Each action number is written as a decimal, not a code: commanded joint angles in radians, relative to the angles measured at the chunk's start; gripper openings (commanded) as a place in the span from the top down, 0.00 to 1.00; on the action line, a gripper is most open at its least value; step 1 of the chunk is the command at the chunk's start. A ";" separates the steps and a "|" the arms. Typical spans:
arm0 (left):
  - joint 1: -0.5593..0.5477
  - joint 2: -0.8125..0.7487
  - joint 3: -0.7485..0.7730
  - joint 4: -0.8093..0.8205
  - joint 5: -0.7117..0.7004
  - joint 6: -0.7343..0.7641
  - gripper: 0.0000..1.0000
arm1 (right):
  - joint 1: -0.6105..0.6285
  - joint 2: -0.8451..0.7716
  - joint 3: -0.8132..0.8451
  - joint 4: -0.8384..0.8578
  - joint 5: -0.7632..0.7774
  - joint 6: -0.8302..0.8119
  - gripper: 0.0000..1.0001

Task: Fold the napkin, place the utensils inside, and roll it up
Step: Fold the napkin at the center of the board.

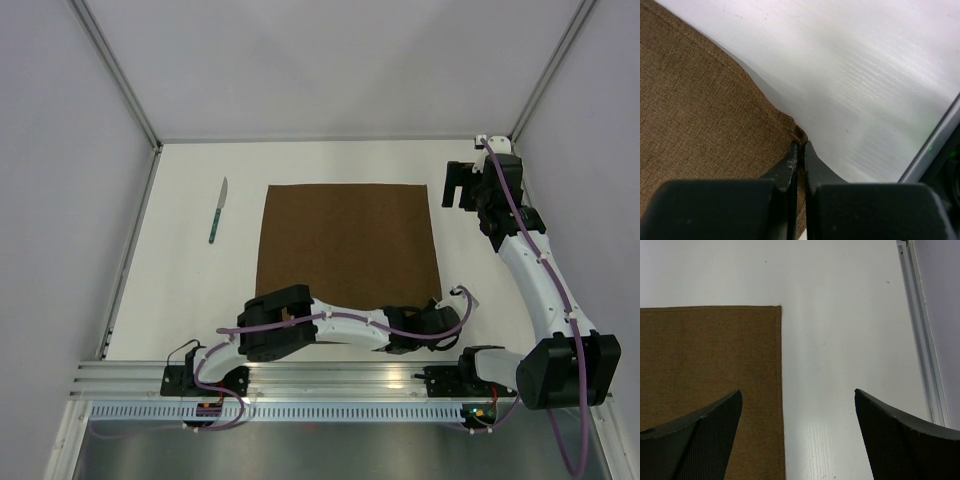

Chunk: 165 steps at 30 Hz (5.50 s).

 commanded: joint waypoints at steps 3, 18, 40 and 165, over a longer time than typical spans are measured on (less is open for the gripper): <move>0.051 -0.143 -0.048 0.020 0.137 -0.068 0.98 | 0.003 -0.026 -0.001 -0.012 0.017 -0.003 0.02; 0.439 -0.419 -0.308 0.150 0.528 -0.325 0.98 | 0.002 -0.032 -0.006 -0.014 -0.006 -0.005 0.02; 1.021 -0.369 -0.272 0.103 0.823 -0.397 0.98 | 0.005 -0.019 -0.012 -0.026 -0.075 -0.009 0.02; 1.375 -0.241 0.053 -0.112 0.935 -0.335 0.98 | 0.016 -0.003 -0.034 -0.024 -0.058 -0.032 0.02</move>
